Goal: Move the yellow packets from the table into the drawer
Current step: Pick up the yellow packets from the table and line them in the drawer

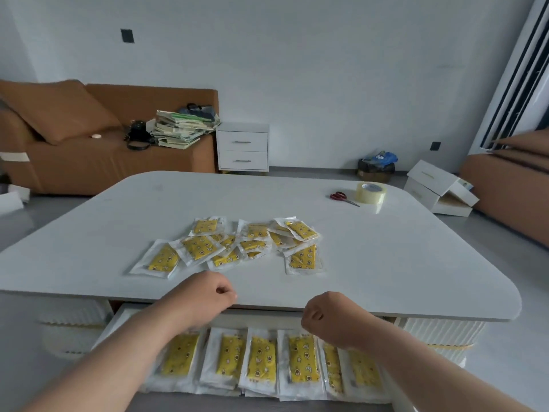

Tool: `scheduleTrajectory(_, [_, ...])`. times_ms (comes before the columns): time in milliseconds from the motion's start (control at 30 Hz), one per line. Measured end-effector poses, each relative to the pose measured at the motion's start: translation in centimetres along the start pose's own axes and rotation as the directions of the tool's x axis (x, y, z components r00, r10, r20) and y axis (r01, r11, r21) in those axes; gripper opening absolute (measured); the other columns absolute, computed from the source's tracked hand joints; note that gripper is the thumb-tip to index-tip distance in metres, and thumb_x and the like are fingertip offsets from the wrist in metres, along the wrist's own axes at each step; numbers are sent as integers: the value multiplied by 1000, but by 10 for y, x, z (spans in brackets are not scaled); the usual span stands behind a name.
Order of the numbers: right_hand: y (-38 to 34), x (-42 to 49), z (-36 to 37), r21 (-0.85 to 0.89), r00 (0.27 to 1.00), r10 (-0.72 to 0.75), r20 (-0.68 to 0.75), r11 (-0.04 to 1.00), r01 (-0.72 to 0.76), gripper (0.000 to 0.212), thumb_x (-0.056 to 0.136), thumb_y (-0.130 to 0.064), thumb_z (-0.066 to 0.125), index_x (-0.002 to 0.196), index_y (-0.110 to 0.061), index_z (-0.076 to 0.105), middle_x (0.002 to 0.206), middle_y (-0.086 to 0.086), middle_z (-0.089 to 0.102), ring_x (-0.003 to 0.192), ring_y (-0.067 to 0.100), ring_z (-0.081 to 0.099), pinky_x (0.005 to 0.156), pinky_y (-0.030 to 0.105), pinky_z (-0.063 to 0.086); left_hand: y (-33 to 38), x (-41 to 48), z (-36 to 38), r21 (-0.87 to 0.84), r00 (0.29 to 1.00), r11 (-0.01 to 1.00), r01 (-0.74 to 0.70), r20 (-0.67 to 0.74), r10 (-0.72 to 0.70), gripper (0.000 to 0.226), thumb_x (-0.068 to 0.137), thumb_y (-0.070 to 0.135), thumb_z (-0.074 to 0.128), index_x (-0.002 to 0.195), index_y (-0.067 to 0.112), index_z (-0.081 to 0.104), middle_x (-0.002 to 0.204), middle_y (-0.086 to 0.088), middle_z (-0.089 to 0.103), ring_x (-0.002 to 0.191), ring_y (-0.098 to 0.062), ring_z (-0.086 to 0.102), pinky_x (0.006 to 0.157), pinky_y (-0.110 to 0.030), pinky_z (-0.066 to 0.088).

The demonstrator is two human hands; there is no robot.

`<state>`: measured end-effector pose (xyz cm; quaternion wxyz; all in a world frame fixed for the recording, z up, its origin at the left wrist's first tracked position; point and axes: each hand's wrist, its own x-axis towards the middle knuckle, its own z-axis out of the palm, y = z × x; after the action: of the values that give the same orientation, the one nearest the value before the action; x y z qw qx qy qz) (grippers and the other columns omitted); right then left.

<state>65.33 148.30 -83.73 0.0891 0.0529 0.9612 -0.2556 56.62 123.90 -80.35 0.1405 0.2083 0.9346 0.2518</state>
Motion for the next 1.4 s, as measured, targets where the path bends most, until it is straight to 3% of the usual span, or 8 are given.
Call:
scheduleTrajectory(233, [-25,21,-17,83,988,-37,-149,995,50,24,87,-27,56,67,-37,62,66,-24,63,63,-7,57,61,12,45,-32,32,-20,-169,929,970,174,-300,-218,28,87,32,52,63,17,46,57,5,49,53,-16,44,53,-25,32])
scheduleTrajectory(333, [-27,39,-15,99,980,-30,-197,994,50,22,87,-27,57,68,-36,64,62,-34,59,59,-8,54,58,11,45,-59,59,-39,-282,738,881,380,-482,-473,25,80,37,56,81,13,57,83,-8,60,81,-29,57,65,-30,40])
scheduleTrajectory(433, [-30,53,-9,107,976,-42,-214,992,66,21,87,-27,59,70,-38,65,67,-37,60,63,-11,56,59,10,46,-84,85,-50,-386,596,737,554,-434,-676,63,78,52,59,120,5,52,121,-19,51,115,-37,47,90,-40,40])
scheduleTrajectory(633, [-29,72,5,81,981,-42,-192,995,59,17,85,-31,61,70,-37,66,76,-17,68,73,-6,60,66,11,48,-93,133,-37,-122,636,701,702,-335,-695,113,51,95,39,127,14,55,130,-16,53,120,-37,46,102,-46,34])
scheduleTrajectory(733, [-25,76,6,71,982,-38,-184,996,52,19,86,-29,62,70,-37,66,78,-27,65,72,-9,57,64,10,46,-91,142,-31,41,662,688,725,-318,-679,125,41,99,40,135,16,51,140,-16,46,128,-38,39,106,-53,29])
scheduleTrajectory(967, [-18,78,5,122,973,5,-230,992,24,15,86,-28,63,73,-35,68,75,-36,62,71,-8,60,63,12,48,-105,142,-60,19,718,733,680,-223,-659,85,44,66,76,114,21,56,122,-6,57,115,-28,53,94,-34,47])
scheduleTrajectory(1133, [-19,76,5,97,972,9,-235,995,14,19,86,-29,64,71,-41,62,67,-19,64,66,-11,57,59,9,45,-119,148,-60,-58,741,757,650,-172,-649,44,43,37,63,83,18,63,98,-5,65,96,-25,61,87,-31,51])
scheduleTrajectory(1400, [-9,78,-3,161,965,36,-261,987,7,9,87,-31,65,81,-38,64,80,-18,66,77,-3,61,67,9,43,-126,155,-60,-52,756,777,627,-200,-624,60,41,45,74,90,13,61,101,-9,65,98,-29,61,85,-31,51])
